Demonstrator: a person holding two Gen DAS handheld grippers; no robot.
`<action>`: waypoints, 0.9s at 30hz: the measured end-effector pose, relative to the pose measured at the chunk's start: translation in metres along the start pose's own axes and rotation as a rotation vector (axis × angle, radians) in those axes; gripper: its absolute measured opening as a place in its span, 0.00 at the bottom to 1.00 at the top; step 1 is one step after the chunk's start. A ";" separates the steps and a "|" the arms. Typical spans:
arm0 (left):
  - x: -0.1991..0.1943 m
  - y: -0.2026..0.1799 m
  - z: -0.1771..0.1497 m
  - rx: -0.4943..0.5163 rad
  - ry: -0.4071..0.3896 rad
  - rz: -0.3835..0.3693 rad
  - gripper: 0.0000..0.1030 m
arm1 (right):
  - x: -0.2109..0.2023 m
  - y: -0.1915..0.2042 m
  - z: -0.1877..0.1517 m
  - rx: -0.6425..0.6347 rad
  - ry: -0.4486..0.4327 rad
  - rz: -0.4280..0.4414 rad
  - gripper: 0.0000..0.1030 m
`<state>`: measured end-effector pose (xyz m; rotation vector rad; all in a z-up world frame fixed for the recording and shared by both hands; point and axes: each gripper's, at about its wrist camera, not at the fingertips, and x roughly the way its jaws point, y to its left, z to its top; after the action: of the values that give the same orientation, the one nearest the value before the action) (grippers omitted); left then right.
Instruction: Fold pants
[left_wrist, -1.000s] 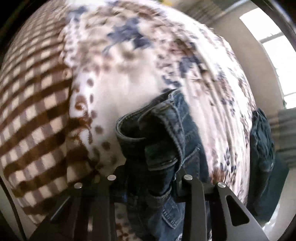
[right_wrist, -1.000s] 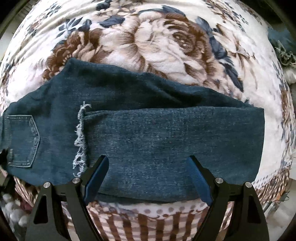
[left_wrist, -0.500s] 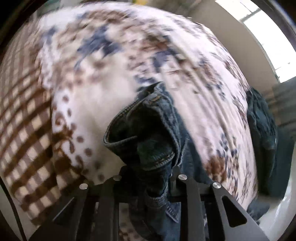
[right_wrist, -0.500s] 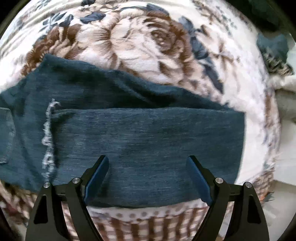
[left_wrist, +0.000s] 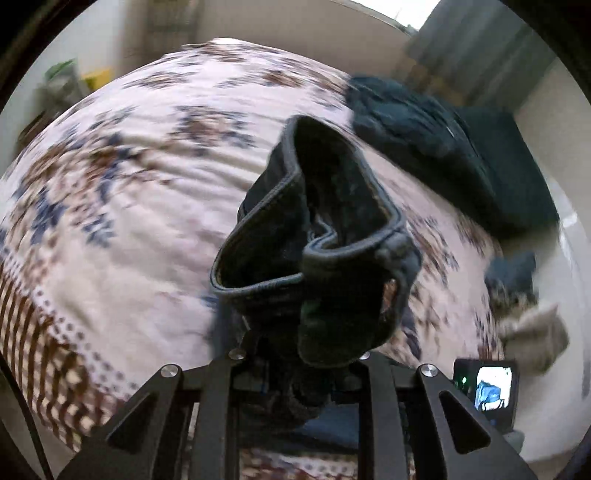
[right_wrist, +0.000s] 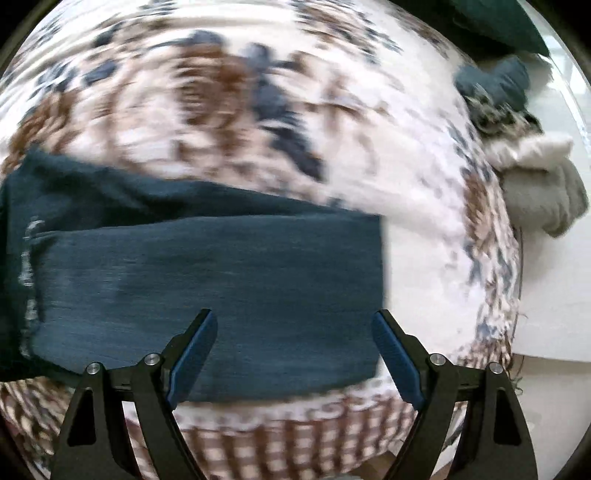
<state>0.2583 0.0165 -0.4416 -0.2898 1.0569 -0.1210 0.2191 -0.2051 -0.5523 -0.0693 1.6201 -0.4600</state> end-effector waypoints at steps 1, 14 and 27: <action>0.006 -0.014 -0.005 0.025 0.012 -0.002 0.17 | 0.005 -0.017 -0.003 0.015 0.000 -0.020 0.85; 0.107 -0.175 -0.105 0.559 0.193 0.199 0.17 | 0.084 -0.164 -0.039 0.178 0.110 -0.152 0.85; 0.137 -0.207 -0.136 0.701 0.325 0.291 0.39 | 0.103 -0.205 -0.049 0.285 0.141 -0.008 0.85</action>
<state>0.2148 -0.2374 -0.5585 0.5324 1.2954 -0.2720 0.1136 -0.4126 -0.5793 0.1747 1.6759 -0.7108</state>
